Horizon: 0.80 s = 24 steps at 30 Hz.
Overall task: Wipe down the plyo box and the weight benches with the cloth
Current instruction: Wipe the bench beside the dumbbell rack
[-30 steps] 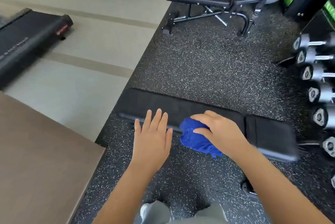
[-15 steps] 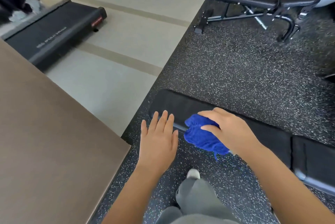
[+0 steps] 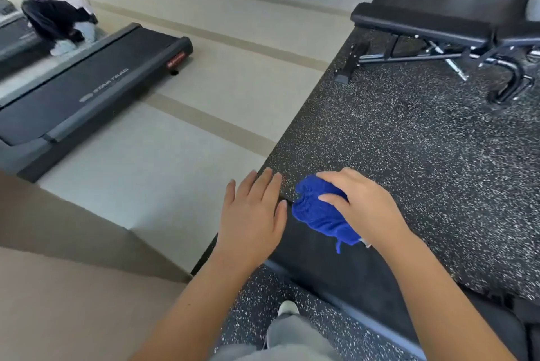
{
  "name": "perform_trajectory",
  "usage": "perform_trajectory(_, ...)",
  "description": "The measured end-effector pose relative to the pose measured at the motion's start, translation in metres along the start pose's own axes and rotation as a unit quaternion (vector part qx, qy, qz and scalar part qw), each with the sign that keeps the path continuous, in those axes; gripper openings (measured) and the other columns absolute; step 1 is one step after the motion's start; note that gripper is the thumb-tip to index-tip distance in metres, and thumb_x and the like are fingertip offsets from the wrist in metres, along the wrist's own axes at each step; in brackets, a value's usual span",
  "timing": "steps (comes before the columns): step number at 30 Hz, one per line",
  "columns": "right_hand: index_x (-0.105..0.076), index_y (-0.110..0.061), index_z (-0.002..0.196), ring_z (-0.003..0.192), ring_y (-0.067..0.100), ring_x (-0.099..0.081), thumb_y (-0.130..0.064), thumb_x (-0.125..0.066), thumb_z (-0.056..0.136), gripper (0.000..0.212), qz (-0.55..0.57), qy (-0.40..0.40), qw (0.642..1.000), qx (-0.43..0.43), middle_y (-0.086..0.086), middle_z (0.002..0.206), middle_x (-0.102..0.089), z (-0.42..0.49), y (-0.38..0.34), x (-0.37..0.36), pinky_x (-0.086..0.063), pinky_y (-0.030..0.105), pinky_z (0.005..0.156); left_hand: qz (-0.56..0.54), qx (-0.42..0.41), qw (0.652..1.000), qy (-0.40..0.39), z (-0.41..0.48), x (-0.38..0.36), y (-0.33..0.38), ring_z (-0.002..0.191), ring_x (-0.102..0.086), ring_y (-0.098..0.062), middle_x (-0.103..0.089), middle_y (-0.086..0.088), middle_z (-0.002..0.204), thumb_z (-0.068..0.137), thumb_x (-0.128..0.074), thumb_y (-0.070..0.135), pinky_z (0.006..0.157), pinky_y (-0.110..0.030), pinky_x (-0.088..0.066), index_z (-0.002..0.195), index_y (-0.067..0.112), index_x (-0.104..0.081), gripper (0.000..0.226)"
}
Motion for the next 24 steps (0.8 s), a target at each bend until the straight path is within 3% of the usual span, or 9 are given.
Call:
perform_trajectory(9, -0.047, -0.032, 0.133, 0.099, 0.012, -0.050, -0.034, -0.050, 0.095, 0.038, 0.001, -0.004, 0.999, -0.045, -0.010, 0.100, -0.045, 0.068, 0.035, -0.001, -0.034, 0.025, 0.072, 0.017, -0.024, 0.998, -0.051, 0.079, -0.045, -0.020, 0.105, -0.061, -0.031, -0.064, -0.011, 0.116, 0.085, -0.036, 0.033, 0.086, -0.056, -0.045, 0.113, 0.007, -0.064, 0.047)
perform_trajectory(12, -0.048, -0.032, 0.133, 0.100, 0.014, -0.051, -0.035, -0.050, 0.094, 0.039, 0.000, -0.008, 0.997, -0.074, -0.007, 0.107, -0.049, 0.084, 0.043, -0.002, -0.032, 0.025, 0.071, -0.011, -0.045, 0.997, -0.060, 0.108, -0.060, -0.019, 0.106, -0.061, -0.031, -0.064, -0.012, 0.116, 0.084, -0.036, 0.032, 0.086, -0.056, -0.044, 0.113, 0.007, -0.064, 0.047)
perform_trajectory(19, -0.049, -0.032, 0.131, 0.104, 0.017, -0.054, -0.036, -0.054, 0.093, 0.039, 0.007, 0.034, 0.983, -0.180, -0.004, 0.112, -0.053, 0.132, 0.057, 0.011, -0.043, 0.032, 0.080, -0.061, -0.145, 0.983, -0.094, 0.190, -0.093, -0.031, 0.106, -0.060, -0.031, -0.064, -0.010, 0.117, 0.085, -0.035, 0.033, 0.088, -0.055, -0.044, 0.114, 0.008, -0.064, 0.047)
perform_trajectory(24, -0.050, -0.033, 0.131, 0.105, 0.018, -0.055, -0.035, -0.054, 0.093, 0.038, 0.000, 0.086, 0.950, -0.300, -0.005, 0.114, -0.054, 0.155, 0.057, 0.030, -0.045, 0.033, 0.081, -0.108, -0.263, 0.952, -0.112, 0.254, -0.101, -0.040, 0.105, -0.061, -0.031, -0.064, -0.010, 0.116, 0.085, -0.035, 0.032, 0.086, -0.055, -0.045, 0.113, 0.008, -0.064, 0.047)
Point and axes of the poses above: each hand's wrist, its own z-axis towards the middle knuckle, its own x-axis out of the back of the hand, y = z × x, the point moved 7 cm from there along z, towards the middle knuckle
